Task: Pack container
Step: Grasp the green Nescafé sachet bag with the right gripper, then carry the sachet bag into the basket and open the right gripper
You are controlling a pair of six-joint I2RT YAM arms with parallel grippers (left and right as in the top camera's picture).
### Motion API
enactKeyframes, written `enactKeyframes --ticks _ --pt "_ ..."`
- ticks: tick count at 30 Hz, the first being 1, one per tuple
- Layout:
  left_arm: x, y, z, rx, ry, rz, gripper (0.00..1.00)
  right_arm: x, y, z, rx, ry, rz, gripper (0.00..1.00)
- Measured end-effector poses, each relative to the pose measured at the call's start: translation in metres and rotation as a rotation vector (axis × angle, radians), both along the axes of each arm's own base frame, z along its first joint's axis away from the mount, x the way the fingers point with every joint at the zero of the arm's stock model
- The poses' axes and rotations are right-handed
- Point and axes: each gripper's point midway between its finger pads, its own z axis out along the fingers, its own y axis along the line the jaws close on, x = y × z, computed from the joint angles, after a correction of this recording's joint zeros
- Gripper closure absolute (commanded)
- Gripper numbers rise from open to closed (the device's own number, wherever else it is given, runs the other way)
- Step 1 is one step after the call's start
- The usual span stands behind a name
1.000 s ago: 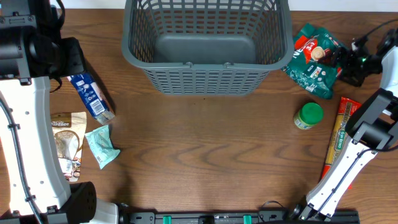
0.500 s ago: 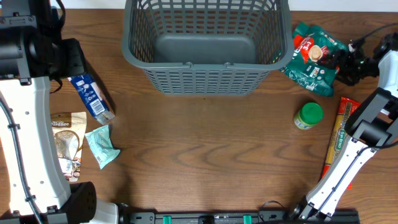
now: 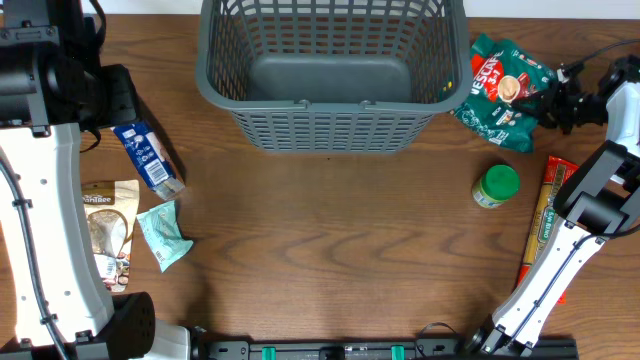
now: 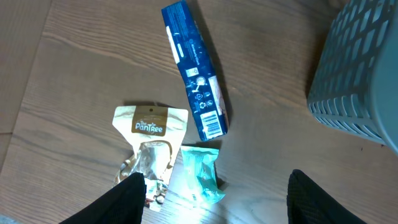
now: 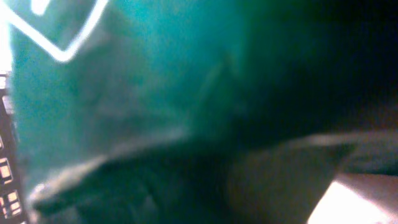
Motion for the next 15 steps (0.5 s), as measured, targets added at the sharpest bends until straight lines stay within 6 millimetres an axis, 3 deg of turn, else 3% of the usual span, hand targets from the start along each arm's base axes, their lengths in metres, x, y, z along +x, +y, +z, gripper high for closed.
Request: enactKeyframes --ticks 4,8,11,15 --pt "0.0 0.0 0.0 0.0 0.0 -0.001 0.42 -0.008 0.002 0.005 -0.04 0.042 0.014 0.99" --pt "0.0 0.0 0.0 0.0 0.0 -0.003 0.42 -0.014 0.002 0.026 -0.187 0.073 0.038 0.99" --pt "0.0 -0.001 0.0 -0.001 0.001 -0.005 0.42 -0.016 -0.001 0.063 -0.323 0.052 0.039 0.99" --pt "0.0 -0.001 0.0 -0.001 0.0 -0.005 0.41 -0.026 -0.011 0.141 -0.521 -0.012 -0.029 0.99"
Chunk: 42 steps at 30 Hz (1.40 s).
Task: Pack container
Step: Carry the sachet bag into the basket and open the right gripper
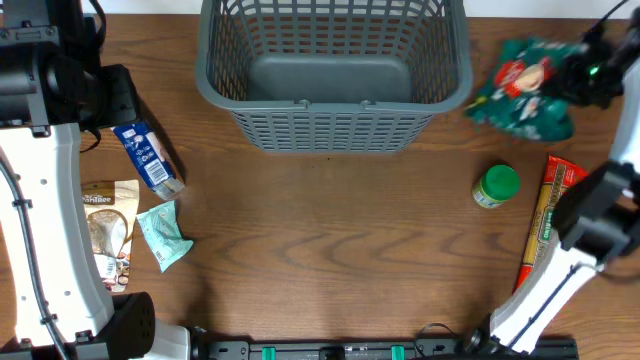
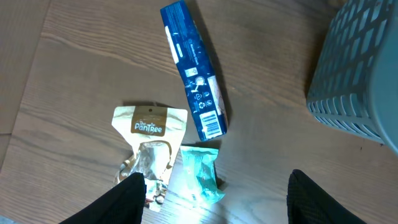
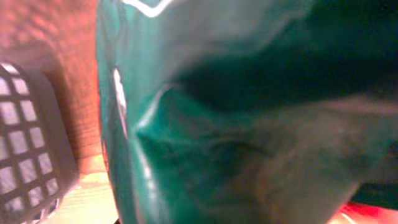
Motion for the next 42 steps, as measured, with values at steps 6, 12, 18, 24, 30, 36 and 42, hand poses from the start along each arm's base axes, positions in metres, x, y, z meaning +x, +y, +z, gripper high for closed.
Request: enactKeyframes --ticks 6,12,18,24,30,36,42 --pt "0.0 0.0 0.0 0.0 0.0 0.0 0.42 -0.033 0.003 0.123 -0.187 -0.193 -0.096 0.99" --pt "0.0 0.0 0.0 0.0 0.0 0.0 0.42 -0.044 0.053 0.227 -0.298 -0.484 -0.024 0.99" --pt "0.0 -0.001 0.0 -0.003 0.001 -0.002 0.42 -0.054 0.163 0.334 -0.403 -0.881 0.309 0.99" --pt "0.0 -0.001 0.0 -0.003 0.001 -0.002 0.42 -0.079 0.279 0.344 -0.387 -1.007 0.754 0.99" --pt "-0.001 -0.001 0.0 -0.003 0.003 -0.002 0.42 -0.033 0.347 0.257 -0.359 -0.855 1.032 0.99" --pt "-0.002 -0.002 -0.002 -0.011 0.011 -0.005 0.42 0.014 0.369 0.146 -0.349 -0.624 1.125 0.99" --pt "-0.001 -0.004 -0.001 -0.022 0.005 -0.011 0.41 0.028 0.371 0.103 -0.346 -0.534 1.144 0.99"
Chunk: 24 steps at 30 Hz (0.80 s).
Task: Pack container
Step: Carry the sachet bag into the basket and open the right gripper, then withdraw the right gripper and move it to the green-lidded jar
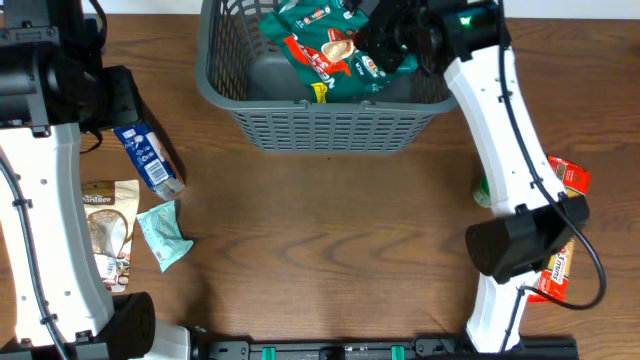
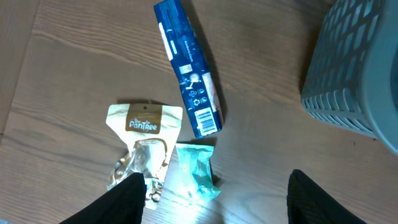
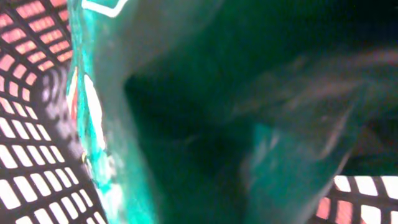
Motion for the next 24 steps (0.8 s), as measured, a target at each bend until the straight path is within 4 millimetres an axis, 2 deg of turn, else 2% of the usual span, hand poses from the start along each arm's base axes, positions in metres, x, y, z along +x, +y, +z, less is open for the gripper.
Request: enactKeyframes --ticks 4,10,13,17,19,20,23,24 --pt "0.001 -0.001 0.0 -0.005 -0.005 -0.003 0.42 -0.003 0.0 -0.028 -0.034 0.076 0.013 0.99" --pt "0.002 -0.001 0.001 -0.005 -0.007 -0.003 0.42 -0.015 0.002 -0.097 -0.121 0.261 0.062 0.99" --pt "0.002 -0.001 0.001 -0.005 -0.007 -0.003 0.42 -0.013 0.003 -0.112 -0.132 0.282 0.065 0.99" --pt "0.002 -0.001 0.001 -0.005 -0.007 -0.003 0.41 -0.015 0.004 -0.11 -0.132 0.29 0.069 0.67" --pt "0.002 -0.001 0.001 -0.005 -0.007 -0.003 0.42 -0.015 0.004 -0.109 -0.13 0.286 0.074 0.42" --pt "0.002 -0.001 0.001 -0.005 -0.007 -0.003 0.42 -0.015 0.005 -0.109 -0.127 0.286 0.073 0.27" --pt "0.002 -0.001 0.001 -0.005 -0.008 -0.003 0.42 -0.011 0.006 -0.105 -0.113 0.274 0.06 0.09" --pt "0.002 -0.001 0.001 -0.005 -0.008 -0.003 0.42 -0.009 0.007 -0.101 -0.101 0.265 0.044 0.06"
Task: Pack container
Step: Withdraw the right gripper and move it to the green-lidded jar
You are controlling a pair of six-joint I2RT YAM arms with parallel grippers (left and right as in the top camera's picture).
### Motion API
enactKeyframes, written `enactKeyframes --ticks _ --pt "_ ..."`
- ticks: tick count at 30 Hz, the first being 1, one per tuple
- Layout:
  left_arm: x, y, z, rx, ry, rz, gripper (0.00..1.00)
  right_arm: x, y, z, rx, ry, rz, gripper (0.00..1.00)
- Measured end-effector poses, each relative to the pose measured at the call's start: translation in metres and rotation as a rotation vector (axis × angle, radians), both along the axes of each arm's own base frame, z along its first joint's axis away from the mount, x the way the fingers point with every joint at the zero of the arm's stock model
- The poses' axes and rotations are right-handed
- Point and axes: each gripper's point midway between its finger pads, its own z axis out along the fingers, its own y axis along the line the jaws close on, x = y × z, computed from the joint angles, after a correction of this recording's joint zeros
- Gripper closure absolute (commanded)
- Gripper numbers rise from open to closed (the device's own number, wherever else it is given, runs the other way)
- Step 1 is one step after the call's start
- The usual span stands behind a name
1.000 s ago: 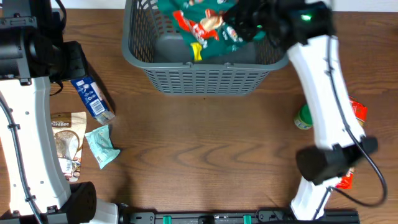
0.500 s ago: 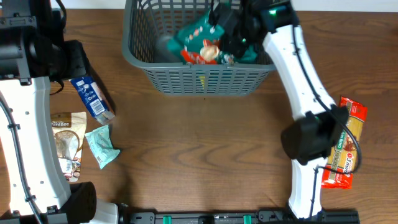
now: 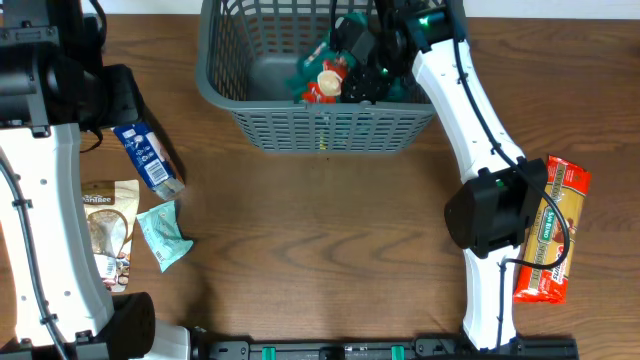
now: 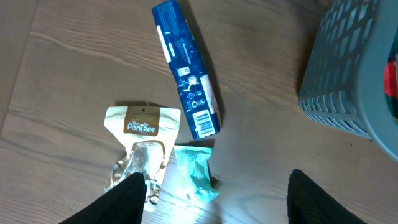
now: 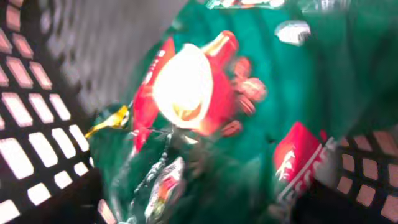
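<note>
A green and red coffee bag [image 3: 338,80] lies inside the grey basket [image 3: 222,92], against its front right wall. My right gripper [image 3: 364,58] reaches into the basket just above the bag. In the right wrist view the bag [image 5: 217,118] fills the frame, blurred, a little way below the gripper [image 5: 199,213], whose dark fingers stand apart at the bottom corners. My left gripper [image 4: 217,208] hangs open and empty over the left of the table, above a blue box [image 4: 185,68], a tan pouch [image 4: 142,146] and a teal packet [image 4: 194,175].
A red and yellow pasta packet [image 3: 547,235] lies at the right edge beside my right arm's base. The blue box [image 3: 147,157], tan pouch [image 3: 105,225] and teal packet [image 3: 163,235] lie at the left. The basket's corner [image 4: 348,74] shows in the left wrist view.
The coffee bag was held above the basket's rim; now it lies lower inside the basket, apart from my right gripper, which has opened. The left arm has barely moved.
My right gripper was shut on the coffee bag on the table right of the basket. Then the bag was lifted off the table, then held over the basket. Now it lies in the basket, let go. The left gripper stayed open over the left items.
</note>
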Motion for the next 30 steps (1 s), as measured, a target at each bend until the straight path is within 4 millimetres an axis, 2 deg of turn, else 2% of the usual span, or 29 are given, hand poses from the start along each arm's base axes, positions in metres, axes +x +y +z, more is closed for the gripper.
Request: enactKeyframes --ticks 3,4,6,8,10,12,14,15,16,18,21,23,26,30 --pt "0.0 0.0 0.0 0.0 0.0 0.0 0.41 0.014 0.005 0.023 0.05 -0.073 -0.04 0.01" --pt "0.0 0.0 0.0 0.0 0.0 0.0 0.42 0.019 0.006 0.037 0.077 -0.106 -0.067 0.01" --pt "0.0 0.0 0.0 0.0 0.0 0.0 0.42 0.025 0.004 0.076 0.133 -0.178 -0.132 0.01" --pt "0.0 0.0 0.0 0.0 0.0 0.0 0.42 0.022 -0.009 0.126 0.19 -0.244 -0.222 0.01" --pt "0.0 0.0 0.0 0.0 0.0 0.0 0.42 0.011 -0.038 0.172 0.228 -0.293 -0.34 0.01" --pt "0.001 0.0 0.0 0.0 -0.003 0.0 0.42 -0.007 -0.08 0.208 0.241 -0.325 -0.491 0.01" --pt "0.001 0.0 0.0 0.0 -0.004 0.0 0.42 -0.032 -0.139 0.235 0.231 -0.341 -0.694 0.01" --pt "0.001 0.0 0.001 0.0 -0.005 0.0 0.42 -0.046 -0.166 0.241 0.219 -0.339 -0.792 0.01" --pt "0.001 0.0 0.001 0.0 -0.006 0.0 0.42 -0.062 -0.194 0.244 0.206 -0.323 -0.897 0.01" --pt "0.002 0.0 0.001 0.001 -0.008 0.0 0.42 -0.09 -0.237 0.238 0.175 -0.268 -1.075 0.01" --pt "0.002 0.0 0.001 0.001 -0.008 0.0 0.42 -0.112 -0.27 0.221 0.142 -0.178 -1.239 0.01" --pt "0.002 0.0 0.001 0.001 -0.009 0.0 0.41 -0.122 -0.285 0.207 0.122 -0.111 -1.317 0.01" --pt "0.002 0.0 0.001 0.001 -0.009 0.0 0.42 -0.126 -0.297 0.193 0.123 -0.054 -1.377 0.01" --pt "0.001 0.0 0.001 0.0 -0.005 0.0 0.42 -0.138 -0.293 0.167 0.127 0.068 -1.392 0.01"
